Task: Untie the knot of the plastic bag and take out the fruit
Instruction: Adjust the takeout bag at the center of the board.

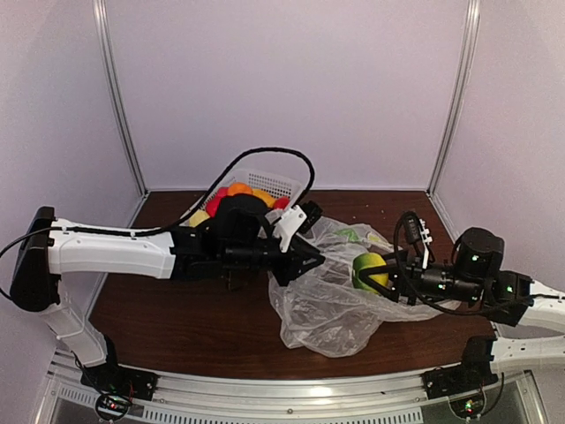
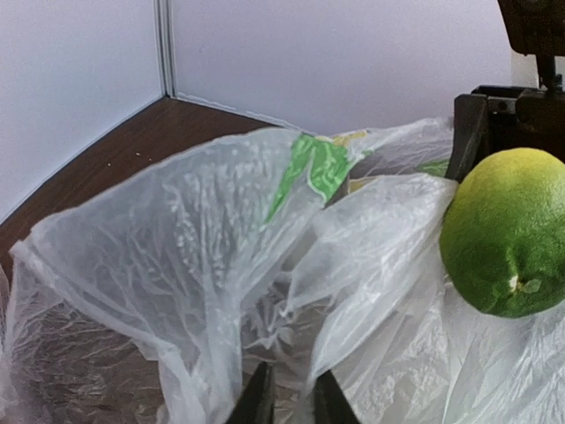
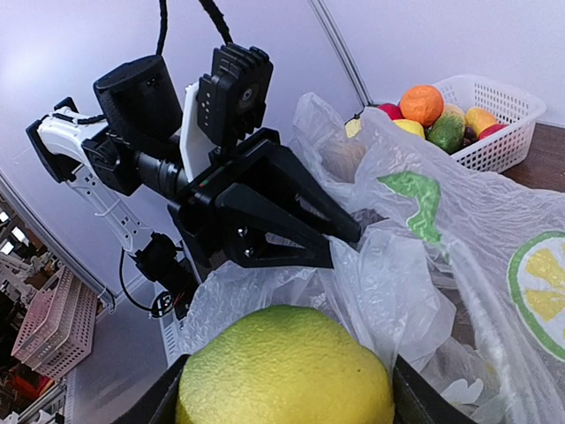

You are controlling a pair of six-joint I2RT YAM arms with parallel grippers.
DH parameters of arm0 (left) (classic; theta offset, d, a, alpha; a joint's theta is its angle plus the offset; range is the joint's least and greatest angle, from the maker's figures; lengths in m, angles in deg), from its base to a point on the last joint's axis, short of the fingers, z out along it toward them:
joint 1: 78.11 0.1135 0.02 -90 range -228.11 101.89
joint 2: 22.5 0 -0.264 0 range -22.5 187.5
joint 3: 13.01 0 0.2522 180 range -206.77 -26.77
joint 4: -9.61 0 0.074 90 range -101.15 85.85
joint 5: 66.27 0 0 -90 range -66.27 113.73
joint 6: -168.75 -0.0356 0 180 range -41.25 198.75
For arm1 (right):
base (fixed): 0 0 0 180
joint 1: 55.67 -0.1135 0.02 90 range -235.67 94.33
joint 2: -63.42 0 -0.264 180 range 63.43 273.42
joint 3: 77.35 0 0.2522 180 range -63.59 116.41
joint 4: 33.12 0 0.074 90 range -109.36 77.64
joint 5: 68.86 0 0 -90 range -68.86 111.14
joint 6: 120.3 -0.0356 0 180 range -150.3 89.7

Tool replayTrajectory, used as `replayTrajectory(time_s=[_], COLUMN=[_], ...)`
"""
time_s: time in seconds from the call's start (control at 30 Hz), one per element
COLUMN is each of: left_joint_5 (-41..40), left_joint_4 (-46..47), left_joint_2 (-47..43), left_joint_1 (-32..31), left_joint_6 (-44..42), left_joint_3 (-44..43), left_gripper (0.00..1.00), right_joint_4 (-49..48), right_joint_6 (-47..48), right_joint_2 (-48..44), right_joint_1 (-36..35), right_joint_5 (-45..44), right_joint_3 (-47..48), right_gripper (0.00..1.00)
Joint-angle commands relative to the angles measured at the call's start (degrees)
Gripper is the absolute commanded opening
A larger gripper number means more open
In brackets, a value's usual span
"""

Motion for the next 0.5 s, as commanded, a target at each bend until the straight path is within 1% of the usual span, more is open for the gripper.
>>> replayTrajectory(time_s=[0.0, 0.03, 0.07, 0.1, 0.2, 0.27, 0.33, 0.47], left_joint_5=[2.36, 2.46, 2.07, 1.46, -1.59, -4.92, -6.02, -5.38], left_joint_4=[-0.68, -0.17, 0.34, 0.78, 2.93, 5.41, 7.47, 7.87], left_joint_2=[-1.78, -3.04, -4.56, -5.96, -10.54, -13.37, -15.12, -13.06], left_joint_1=[3.19, 2.14, 1.46, 0.75, -1.12, -3.07, -5.05, -6.74], left_joint_6=[-3.07, -4.64, -6.10, -7.52, -11.06, -16.14, -20.53, -25.32], left_joint_3=[1.29, 1.68, 2.33, 2.68, 5.90, 8.63, 10.52, 9.31], left_gripper=[0.46, 0.58, 0.65, 0.69, 0.74, 0.77, 0.81, 0.82], right_joint_4=[-0.52, -2.19, -3.51, -4.48, -5.06, -5.02, -5.04, -6.00], right_joint_6=[-1.89, -2.48, -2.98, -3.52, -4.59, -5.22, -6.00, -8.02], right_joint_2=[-0.29, 0.17, 0.72, 1.33, 3.83, 5.20, 6.14, 7.48], right_joint_1=[0.51, 0.45, 0.51, 0.52, 0.47, 0.49, 0.60, 0.84], right_joint_5=[-1.38, -0.93, -0.56, -0.47, -0.62, -0.34, -0.19, 0.93], right_joint_3=[-1.42, -1.68, -1.86, -1.97, -1.18, -0.58, -0.13, 0.56], right_gripper=[0.38, 0.38, 0.38, 0.38, 0.38, 0.38, 0.38, 0.39])
